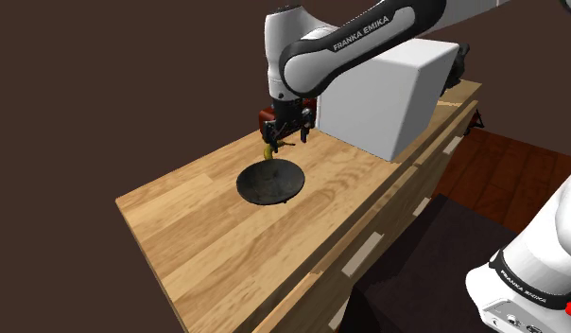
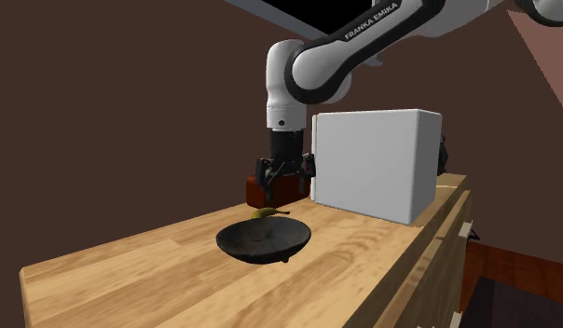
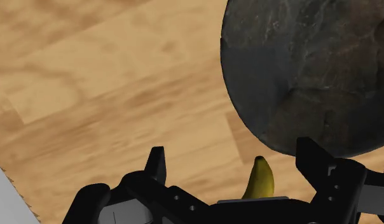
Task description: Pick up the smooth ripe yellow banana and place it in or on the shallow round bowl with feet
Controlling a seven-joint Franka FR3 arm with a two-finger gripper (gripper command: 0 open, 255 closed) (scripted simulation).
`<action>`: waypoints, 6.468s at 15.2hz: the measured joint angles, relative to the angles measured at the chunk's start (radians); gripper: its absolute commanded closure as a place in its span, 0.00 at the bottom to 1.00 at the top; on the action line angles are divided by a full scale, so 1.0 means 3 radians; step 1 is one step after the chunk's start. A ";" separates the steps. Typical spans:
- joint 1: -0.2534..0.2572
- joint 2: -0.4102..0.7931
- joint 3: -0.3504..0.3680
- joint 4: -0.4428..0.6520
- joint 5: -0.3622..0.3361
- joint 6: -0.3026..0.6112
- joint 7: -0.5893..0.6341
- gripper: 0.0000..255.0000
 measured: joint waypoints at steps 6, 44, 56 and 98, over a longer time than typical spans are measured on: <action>0.0190 0.0743 -0.0096 0.0801 -0.0299 0.0007 0.0388 0.00; 0.0196 0.0764 -0.0100 0.1028 -0.0288 -0.0180 0.0366 1.00; 0.0244 0.0569 -0.0044 0.1226 -0.0220 -0.0570 0.0384 1.00; 0.0690 0.0083 0.0271 -0.0012 -0.0242 0.0098 0.1331 0.00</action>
